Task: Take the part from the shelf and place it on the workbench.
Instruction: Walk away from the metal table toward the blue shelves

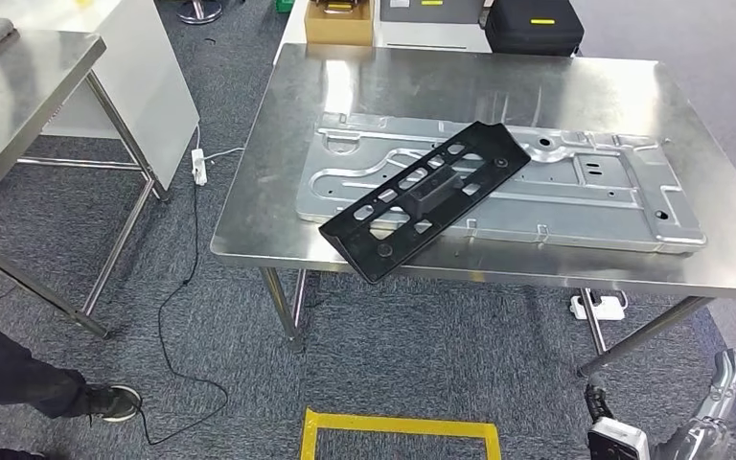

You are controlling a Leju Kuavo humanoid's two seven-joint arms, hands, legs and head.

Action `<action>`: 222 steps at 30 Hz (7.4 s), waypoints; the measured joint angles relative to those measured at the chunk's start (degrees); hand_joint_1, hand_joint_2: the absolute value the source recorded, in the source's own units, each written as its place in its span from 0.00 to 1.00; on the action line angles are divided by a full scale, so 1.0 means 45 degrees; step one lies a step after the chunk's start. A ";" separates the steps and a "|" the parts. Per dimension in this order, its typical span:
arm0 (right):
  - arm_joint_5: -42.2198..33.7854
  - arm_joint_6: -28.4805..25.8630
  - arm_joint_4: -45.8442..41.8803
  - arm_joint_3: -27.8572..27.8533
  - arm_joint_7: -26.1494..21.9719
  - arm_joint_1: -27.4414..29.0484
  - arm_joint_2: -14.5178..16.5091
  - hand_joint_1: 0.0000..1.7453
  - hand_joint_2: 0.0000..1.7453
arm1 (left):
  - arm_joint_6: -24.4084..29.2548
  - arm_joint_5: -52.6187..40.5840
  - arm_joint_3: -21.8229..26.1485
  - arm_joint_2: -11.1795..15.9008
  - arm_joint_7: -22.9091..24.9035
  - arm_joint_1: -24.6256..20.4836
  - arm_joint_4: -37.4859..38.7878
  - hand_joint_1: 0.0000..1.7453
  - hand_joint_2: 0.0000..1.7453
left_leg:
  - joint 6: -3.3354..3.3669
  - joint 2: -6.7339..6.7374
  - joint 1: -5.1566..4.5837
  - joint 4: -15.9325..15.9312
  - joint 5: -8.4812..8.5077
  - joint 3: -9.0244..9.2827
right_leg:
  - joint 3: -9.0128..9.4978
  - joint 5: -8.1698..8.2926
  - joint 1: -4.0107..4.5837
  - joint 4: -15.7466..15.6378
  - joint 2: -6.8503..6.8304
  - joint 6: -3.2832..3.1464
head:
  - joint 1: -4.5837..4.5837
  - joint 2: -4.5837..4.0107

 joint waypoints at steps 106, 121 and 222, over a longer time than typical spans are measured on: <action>0.5688 0.4261 2.0545 -0.9408 0.5194 -0.4833 -0.0352 0.00 0.00 | -0.0012 -0.0589 0.0379 0.0006 -0.0016 -0.0042 0.0000 0.00 0.00 | -0.0748 -0.0048 0.0122 0.3325 -0.1687 -0.0926 | -0.0036 0.1051 0.0092 -0.2007 -0.0074 -0.0700 | -0.0019 0.0000; 0.5764 0.4352 2.0598 -0.9408 0.5336 -0.4795 -0.0280 0.00 0.00 | 0.0032 -0.0537 0.0384 0.0027 -0.0112 -0.0026 0.0000 0.00 0.00 | 0.0003 0.0418 0.0096 -0.0553 -0.0667 0.1052 | -0.1563 -0.0373 -0.0002 0.1591 -0.0020 0.0054 | 0.0006 0.0000; 0.7186 0.4555 2.0686 -0.9152 0.6130 -0.4567 0.0287 0.00 0.00 | 0.0220 -0.0199 0.0996 0.0118 0.0045 0.0035 0.0000 0.00 0.00 | -0.0594 0.1222 0.0142 0.0078 -0.0982 0.0799 | -0.0116 0.0935 0.0073 -0.1589 -0.0428 -0.0422 | -0.0007 0.0000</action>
